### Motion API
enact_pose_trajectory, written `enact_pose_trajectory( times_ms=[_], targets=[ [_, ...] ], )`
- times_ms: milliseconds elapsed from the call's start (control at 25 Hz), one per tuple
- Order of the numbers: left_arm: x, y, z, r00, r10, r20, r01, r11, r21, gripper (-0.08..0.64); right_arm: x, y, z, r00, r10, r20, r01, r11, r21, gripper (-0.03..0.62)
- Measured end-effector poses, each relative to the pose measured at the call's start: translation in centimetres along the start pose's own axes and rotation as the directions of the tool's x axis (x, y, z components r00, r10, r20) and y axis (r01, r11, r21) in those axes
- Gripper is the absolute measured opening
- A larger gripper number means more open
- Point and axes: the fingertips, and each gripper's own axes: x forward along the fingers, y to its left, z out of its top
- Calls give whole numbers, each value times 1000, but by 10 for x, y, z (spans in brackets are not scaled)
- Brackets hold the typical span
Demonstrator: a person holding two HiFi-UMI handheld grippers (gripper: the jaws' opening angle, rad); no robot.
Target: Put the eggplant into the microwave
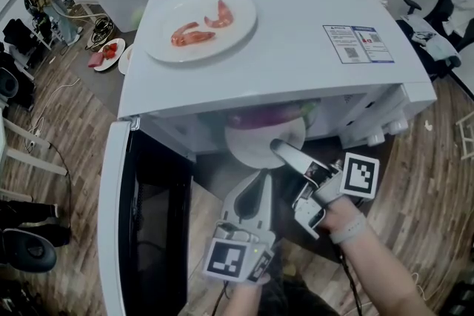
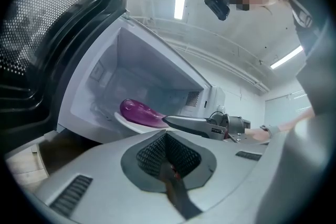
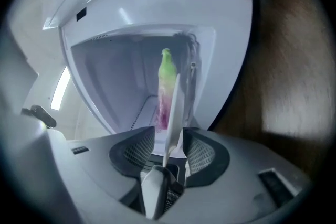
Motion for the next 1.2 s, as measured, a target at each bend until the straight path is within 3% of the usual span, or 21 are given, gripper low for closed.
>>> enact_pose_trajectory(
  times_ms=[240, 400, 480, 560, 600, 680, 760, 840, 960, 1000, 1040, 1080, 1200],
  targets=[
    [1, 4, 1, 1000, 16, 10, -16, 1000, -14, 0, -11, 5, -4, 1000, -2, -8, 2, 999, -40, 173],
    [2, 7, 1, 1000, 29, 7, -29, 999, -17, 0, -25, 7, -11, 999, -51, -18, 48, 990, -136, 172],
    [2, 9, 1, 999, 34, 6, -34, 999, -18, 0, -34, 5, -16, 995, -100, -21, 94, 973, -210, 138],
    [2, 10, 2, 999, 38, 6, -38, 999, -15, 0, -43, 0, -20, 986, -168, -24, 151, 933, -328, 106],
    [2, 11, 2, 999, 40, 6, -40, 999, -14, 0, -46, -2, -21, 979, -203, -25, 177, 899, -401, 79],
    [2, 11, 2, 999, 42, 3, -42, 999, -13, 0, -50, -2, -21, 964, -264, -15, 211, 800, -561, 71],
    [2, 10, 2, 999, 45, -2, -45, 999, -10, 0, -54, 0, -20, 950, -311, 24, 238, 672, -701, 9],
    [2, 11, 2, 998, 56, -4, -56, 998, 2, 0, -56, 6, -17, 938, -334, 95, 270, 530, -804, 3],
    [2, 11, 3, 997, 82, -7, -82, 996, 35, 0, -53, 13, -17, 920, -348, 182, 298, 317, -900, 2],
    [3, 11, 3, 996, 89, -8, -89, 995, 40, 0, -50, 13, -19, 914, -357, 194, 297, 262, -918, 2],
    [3, 10, 3, 996, 93, -9, -93, 995, 43, 0, -46, 13, -20, 910, -363, 199, 295, 230, -928, 3],
    [3, 10, 3, 996, 94, -10, -93, 995, 45, 0, -43, 12, -21, 909, -367, 199, 292, 218, -931, 3],
    [4, 8, 2, 996, 84, -15, -83, 996, 40, 0, -36, 10, -21, 908, -371, 195, 290, 221, -931, 2]
  ],
)
